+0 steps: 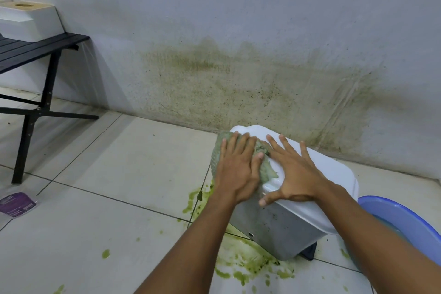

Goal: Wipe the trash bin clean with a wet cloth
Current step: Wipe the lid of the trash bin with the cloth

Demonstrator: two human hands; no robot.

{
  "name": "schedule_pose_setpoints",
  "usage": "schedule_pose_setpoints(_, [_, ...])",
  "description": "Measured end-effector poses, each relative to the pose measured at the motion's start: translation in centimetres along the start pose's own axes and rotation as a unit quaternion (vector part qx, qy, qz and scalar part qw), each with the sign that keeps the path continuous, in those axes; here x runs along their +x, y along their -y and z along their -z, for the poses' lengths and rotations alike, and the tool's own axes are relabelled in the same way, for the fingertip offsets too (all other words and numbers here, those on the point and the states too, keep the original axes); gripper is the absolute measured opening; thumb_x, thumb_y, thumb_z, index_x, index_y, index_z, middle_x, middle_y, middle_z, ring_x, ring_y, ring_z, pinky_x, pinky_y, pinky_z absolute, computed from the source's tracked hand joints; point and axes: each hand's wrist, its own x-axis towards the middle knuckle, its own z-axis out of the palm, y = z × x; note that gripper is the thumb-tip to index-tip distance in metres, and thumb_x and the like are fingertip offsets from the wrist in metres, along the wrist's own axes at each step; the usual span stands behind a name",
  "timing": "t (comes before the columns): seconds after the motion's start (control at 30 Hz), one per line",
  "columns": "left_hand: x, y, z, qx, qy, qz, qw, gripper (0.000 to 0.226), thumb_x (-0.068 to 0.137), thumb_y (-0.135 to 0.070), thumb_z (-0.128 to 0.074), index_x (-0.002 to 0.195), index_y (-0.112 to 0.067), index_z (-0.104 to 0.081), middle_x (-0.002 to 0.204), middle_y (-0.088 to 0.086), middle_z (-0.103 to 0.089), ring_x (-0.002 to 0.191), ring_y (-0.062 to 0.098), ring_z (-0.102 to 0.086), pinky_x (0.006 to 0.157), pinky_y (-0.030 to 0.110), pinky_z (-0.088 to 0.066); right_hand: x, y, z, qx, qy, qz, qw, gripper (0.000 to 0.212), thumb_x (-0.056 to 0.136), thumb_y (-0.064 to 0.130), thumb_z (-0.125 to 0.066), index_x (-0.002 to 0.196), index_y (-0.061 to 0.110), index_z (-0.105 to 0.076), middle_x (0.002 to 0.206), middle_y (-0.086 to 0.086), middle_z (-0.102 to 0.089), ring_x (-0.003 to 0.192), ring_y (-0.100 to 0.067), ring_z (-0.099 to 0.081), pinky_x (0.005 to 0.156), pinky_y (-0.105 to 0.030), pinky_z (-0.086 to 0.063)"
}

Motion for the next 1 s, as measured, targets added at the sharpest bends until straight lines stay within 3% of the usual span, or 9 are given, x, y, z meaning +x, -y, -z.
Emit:
schedule_pose_setpoints(0.13, [-0.9, -0.3, -0.5, -0.002, -0.004, 0.007, 1.000, 0.066, 0.106, -0.052, -0.014, 0.165, -0.025, -0.022, 0.174, -0.006, -0.010, 0.159, 0.009, 0.013, 0.128, 0.036, 0.012, -0.5, -1.1, 1.2, 0.108, 0.012, -0.025, 0.994, 0.117, 0.058, 0.101, -0.039, 0.155, 0.042, -0.008, 0.162, 0.027, 0.006, 0.147, 0.007, 0.017, 0.124, -0.043, 0.011])
schedule_pose_setpoints(0.27, [2.2, -0.4, 0.2, 0.050, 0.064, -0.010, 0.997, 0.063, 0.107, -0.050, -0.015, 0.164, -0.025, -0.026, 0.174, -0.001, -0.014, 0.161, 0.019, 0.004, 0.129, 0.044, 0.007, -2.7, -3.4, 0.7, 0.077, -0.024, -0.058, 0.995, 0.074, 0.081, 0.084, -0.014, 0.150, 0.057, -0.009, 0.162, 0.027, 0.005, 0.150, 0.002, 0.011, 0.125, -0.037, 0.007])
schedule_pose_setpoints(0.37, [5.2, -1.0, 0.4, 0.087, 0.101, 0.016, 0.991, 0.055, 0.111, -0.042, -0.022, 0.163, -0.025, -0.022, 0.174, 0.001, -0.009, 0.160, 0.022, 0.005, 0.128, 0.049, 0.003, -5.2, -5.7, 0.4, 0.050, -0.019, -0.139, 0.989, 0.071, 0.077, 0.093, -0.007, 0.143, 0.069, 0.001, 0.161, 0.027, 0.009, 0.152, -0.004, 0.009, 0.121, -0.053, 0.009])
schedule_pose_setpoints(0.43, [5.3, -1.7, -0.3, 0.103, 0.093, 0.038, 0.990, 0.055, 0.111, -0.042, -0.021, 0.164, -0.026, -0.020, 0.175, 0.002, -0.005, 0.160, 0.024, 0.007, 0.128, 0.050, 0.006, -6.6, -7.1, 0.5, 0.077, -0.020, -0.210, 0.974, 0.071, 0.071, 0.098, -0.014, 0.136, 0.076, 0.003, 0.164, 0.024, 0.000, 0.153, -0.011, -0.002, 0.117, -0.060, 0.000])
schedule_pose_setpoints(0.53, [3.8, -2.9, -1.7, 0.124, 0.085, 0.013, 0.989, 0.058, 0.109, -0.046, -0.017, 0.165, -0.029, -0.015, 0.175, 0.000, -0.003, 0.161, 0.024, 0.010, 0.126, 0.049, 0.015, -7.8, -7.0, -0.1, 0.143, -0.070, -0.242, 0.957, 0.077, 0.065, 0.101, -0.016, 0.136, 0.077, -0.002, 0.161, 0.018, -0.022, 0.145, -0.019, -0.029, 0.115, -0.051, -0.028])
schedule_pose_setpoints(0.6, [3.4, -3.5, -2.2, 0.136, 0.107, -0.028, 0.985, 0.064, 0.105, -0.051, -0.012, 0.165, -0.031, -0.016, 0.175, -0.001, -0.005, 0.161, 0.022, 0.007, 0.127, 0.047, 0.014, -8.0, -6.0, -0.8, 0.162, -0.107, -0.239, 0.951, 0.082, 0.066, 0.099, -0.016, 0.142, 0.070, -0.008, 0.158, 0.017, -0.029, 0.140, -0.019, -0.035, 0.110, -0.046, -0.036])
schedule_pose_setpoints(0.73, [5.7, -3.0, -1.2, 0.156, 0.144, -0.014, 0.977, 0.061, 0.106, -0.056, -0.021, 0.164, -0.038, -0.018, 0.174, 0.004, 0.006, 0.159, 0.025, 0.017, 0.124, 0.049, 0.018, -8.1, -3.3, -2.3, 0.137, -0.122, -0.245, 0.952, 0.069, 0.085, 0.082, -0.018, 0.148, 0.059, -0.001, 0.161, 0.010, -0.023, 0.136, -0.024, -0.035, 0.105, -0.043, -0.038])
schedule_pose_setpoints(0.87, [6.3, -2.7, -0.4, 0.191, 0.152, 0.033, 0.969, 0.061, 0.108, -0.054, -0.021, 0.165, -0.037, -0.011, 0.175, 0.004, 0.007, 0.160, 0.029, 0.016, 0.123, 0.055, 0.018, -7.6, 0.5, -4.0, 0.139, -0.116, -0.245, 0.952, 0.074, 0.081, 0.081, -0.004, 0.148, 0.054, 0.009, 0.162, 0.002, -0.018, 0.136, -0.028, -0.033, 0.105, -0.048, -0.037])
schedule_pose_setpoints(1.0, [3.9, -2.3, -0.3, 0.172, 0.160, -0.014, 0.972, 0.069, 0.101, -0.063, -0.013, 0.165, -0.038, -0.006, 0.174, -0.004, 0.006, 0.160, 0.020, 0.014, 0.126, 0.047, 0.017, -7.4, -0.5, -3.5, 0.209, -0.135, -0.230, 0.941, 0.061, 0.094, 0.068, -0.017, 0.151, 0.053, -0.003, 0.163, 0.007, -0.021, 0.144, -0.020, -0.029, 0.113, -0.044, -0.034])
